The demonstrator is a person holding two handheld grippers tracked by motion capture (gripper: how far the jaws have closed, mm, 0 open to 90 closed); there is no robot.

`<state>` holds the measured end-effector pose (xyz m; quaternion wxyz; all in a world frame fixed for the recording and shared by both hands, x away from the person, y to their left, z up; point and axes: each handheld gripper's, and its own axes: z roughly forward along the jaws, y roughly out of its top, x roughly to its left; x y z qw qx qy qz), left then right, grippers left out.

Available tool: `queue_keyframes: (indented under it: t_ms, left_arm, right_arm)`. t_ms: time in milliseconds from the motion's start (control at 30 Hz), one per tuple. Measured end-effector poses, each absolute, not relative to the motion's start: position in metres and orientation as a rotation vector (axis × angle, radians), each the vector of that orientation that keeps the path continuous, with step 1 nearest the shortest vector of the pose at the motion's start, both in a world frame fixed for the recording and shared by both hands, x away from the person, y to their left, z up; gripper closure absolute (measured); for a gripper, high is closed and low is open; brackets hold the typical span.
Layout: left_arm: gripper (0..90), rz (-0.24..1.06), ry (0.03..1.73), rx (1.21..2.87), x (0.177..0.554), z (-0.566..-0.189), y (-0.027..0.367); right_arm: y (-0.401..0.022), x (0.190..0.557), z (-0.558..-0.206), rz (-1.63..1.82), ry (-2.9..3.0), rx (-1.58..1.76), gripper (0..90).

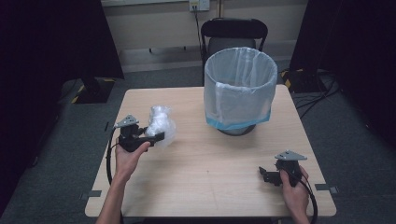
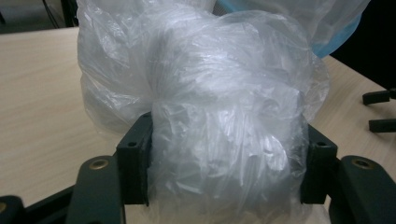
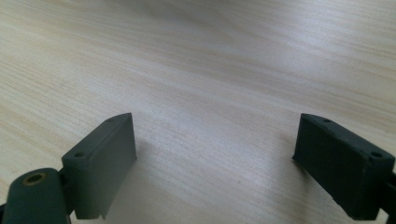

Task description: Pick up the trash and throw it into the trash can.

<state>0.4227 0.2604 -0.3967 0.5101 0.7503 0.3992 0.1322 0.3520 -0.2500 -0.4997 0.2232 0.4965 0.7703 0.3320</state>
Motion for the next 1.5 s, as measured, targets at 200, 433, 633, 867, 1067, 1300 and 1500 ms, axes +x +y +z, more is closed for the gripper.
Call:
queue_keyframes:
  t_ms: [200, 433, 633, 867, 1067, 1300, 1500]
  left_arm:
    - [36.8, 0.334, 0.917, 1.782, 0.422, -0.375, 0.257]
    - [36.7, 0.348, 0.854, 1.722, 0.424, -0.345, 0.254]
    - [36.8, 0.377, 0.804, 1.698, 0.43, -0.321, 0.247]
    - [36.8, 0.387, 0.751, 1.655, 0.435, -0.297, 0.236]
    - [36.8, 0.406, 0.699, 1.652, 0.442, -0.276, 0.22]
    - [36.8, 0.399, 0.656, 1.656, 0.459, -0.258, 0.191]
    - [36.8, 0.385, 0.62, 1.667, 0.471, -0.247, 0.169]
  right_arm:
    - [-0.25, 0.352, -0.5, 0.917, 2.127, 1.371, 11.7]
    - [-0.25, 0.352, -0.5, 0.917, 2.127, 1.371, 11.7]
    - [-0.25, 0.352, -0.5, 0.917, 2.127, 1.371, 11.7]
    - [-0.25, 0.352, -0.5, 0.917, 2.127, 1.371, 11.7]
    - [-0.25, 0.352, -0.5, 0.917, 2.128, 1.37, 11.7]
    - [-0.25, 0.352, -0.5, 0.917, 2.127, 1.371, 11.7]
    - [-0.25, 0.352, -0.5, 0.916, 2.129, 1.369, 11.7]
